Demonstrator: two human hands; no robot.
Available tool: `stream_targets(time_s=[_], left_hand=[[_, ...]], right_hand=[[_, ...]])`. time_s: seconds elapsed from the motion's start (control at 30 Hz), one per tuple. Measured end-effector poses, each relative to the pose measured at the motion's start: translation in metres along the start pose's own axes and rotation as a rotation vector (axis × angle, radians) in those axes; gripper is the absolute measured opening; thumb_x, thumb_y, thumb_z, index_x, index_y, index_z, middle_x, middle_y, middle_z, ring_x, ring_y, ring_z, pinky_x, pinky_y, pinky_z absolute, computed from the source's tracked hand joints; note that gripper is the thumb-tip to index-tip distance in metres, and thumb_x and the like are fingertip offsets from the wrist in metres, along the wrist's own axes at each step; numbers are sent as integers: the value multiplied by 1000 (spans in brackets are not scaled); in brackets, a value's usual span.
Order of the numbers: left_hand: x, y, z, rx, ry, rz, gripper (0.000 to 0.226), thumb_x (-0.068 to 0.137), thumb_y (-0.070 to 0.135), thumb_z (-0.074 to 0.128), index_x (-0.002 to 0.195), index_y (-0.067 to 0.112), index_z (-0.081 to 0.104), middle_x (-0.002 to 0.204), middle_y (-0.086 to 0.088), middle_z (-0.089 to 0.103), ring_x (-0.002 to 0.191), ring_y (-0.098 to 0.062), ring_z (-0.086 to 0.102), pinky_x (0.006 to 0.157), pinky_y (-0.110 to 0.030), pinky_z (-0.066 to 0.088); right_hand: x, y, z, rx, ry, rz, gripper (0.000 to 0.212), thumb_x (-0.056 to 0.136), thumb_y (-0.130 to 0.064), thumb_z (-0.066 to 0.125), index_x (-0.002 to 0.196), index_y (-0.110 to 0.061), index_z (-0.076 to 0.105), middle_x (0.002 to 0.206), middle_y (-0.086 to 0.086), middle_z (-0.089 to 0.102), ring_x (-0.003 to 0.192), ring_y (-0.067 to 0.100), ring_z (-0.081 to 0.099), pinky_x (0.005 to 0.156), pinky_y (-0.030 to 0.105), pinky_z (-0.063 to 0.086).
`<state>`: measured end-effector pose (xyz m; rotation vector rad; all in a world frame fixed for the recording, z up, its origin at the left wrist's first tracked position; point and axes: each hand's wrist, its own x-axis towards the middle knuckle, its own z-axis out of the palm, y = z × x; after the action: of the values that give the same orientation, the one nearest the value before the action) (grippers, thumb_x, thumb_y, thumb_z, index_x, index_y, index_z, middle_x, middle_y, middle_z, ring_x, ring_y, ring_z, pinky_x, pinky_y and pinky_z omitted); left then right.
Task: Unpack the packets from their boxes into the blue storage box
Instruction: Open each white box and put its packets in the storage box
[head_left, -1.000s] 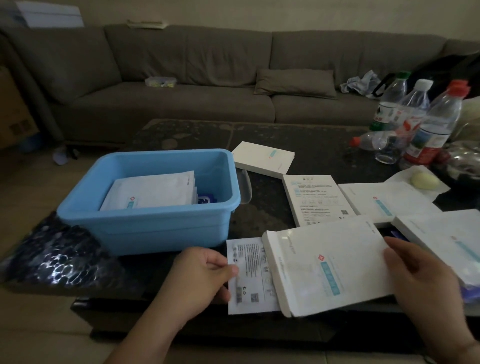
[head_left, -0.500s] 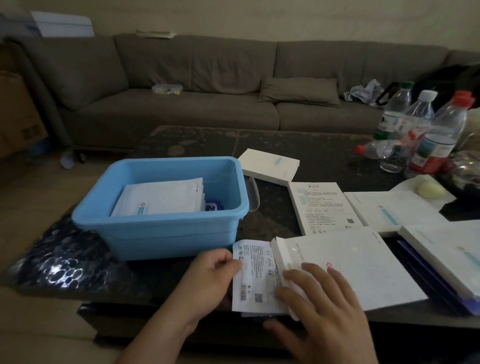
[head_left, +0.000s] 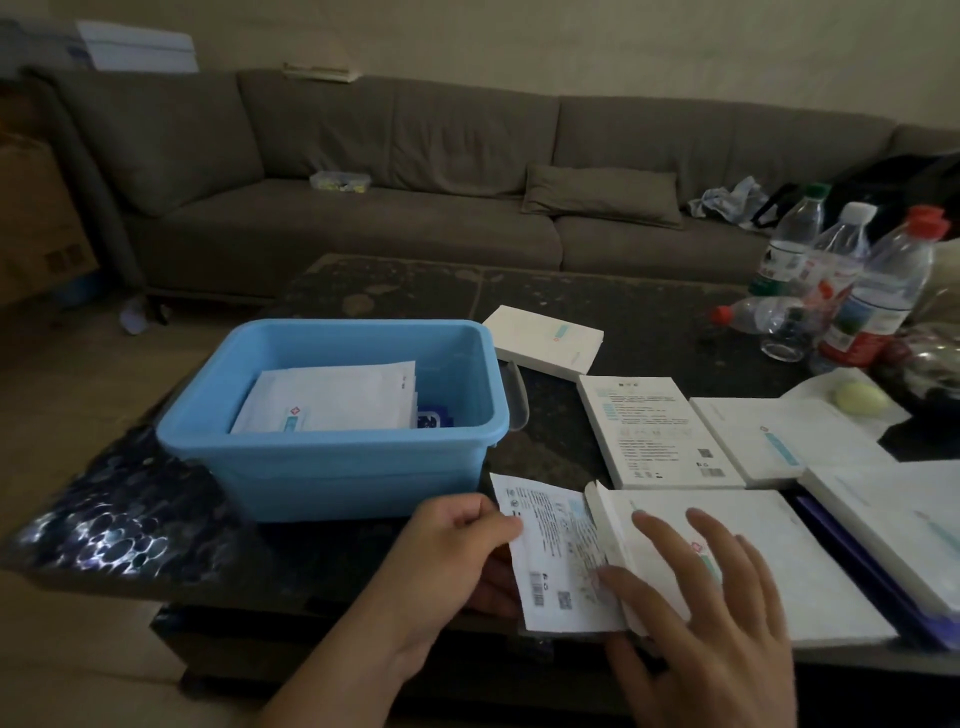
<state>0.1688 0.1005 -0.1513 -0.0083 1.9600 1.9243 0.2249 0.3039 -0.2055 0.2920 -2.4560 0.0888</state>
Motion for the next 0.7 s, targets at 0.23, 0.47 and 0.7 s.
stream_targets(time_s=[0.23, 0.47, 0.7], left_hand=[[-30, 25, 2, 236, 157, 543, 31, 91, 40, 60, 80, 12, 64, 71, -3, 70, 64, -16, 68, 57, -34, 57], [-59, 61, -36, 744, 446, 1216, 66, 85, 73, 42, 127, 22, 49, 138, 4, 49, 131, -16, 48, 108, -29, 36], [-58, 69, -60, 586, 272, 810, 20, 78, 52, 70, 97, 47, 72, 85, 26, 72, 79, 5, 69, 61, -8, 51]], right_hand=[[11, -8, -1, 105, 164, -51, 25, 85, -44, 54, 100, -31, 69, 119, 2, 68, 121, 36, 50, 98, 55, 38], [82, -21, -61, 433, 5, -114, 21, 78, -37, 56, 97, -44, 58, 94, -26, 60, 87, 3, 62, 72, 29, 56], [204, -35, -106, -43, -168, -802, 26, 71, -36, 65, 97, -35, 67, 81, -7, 66, 80, 21, 61, 76, 47, 53]])
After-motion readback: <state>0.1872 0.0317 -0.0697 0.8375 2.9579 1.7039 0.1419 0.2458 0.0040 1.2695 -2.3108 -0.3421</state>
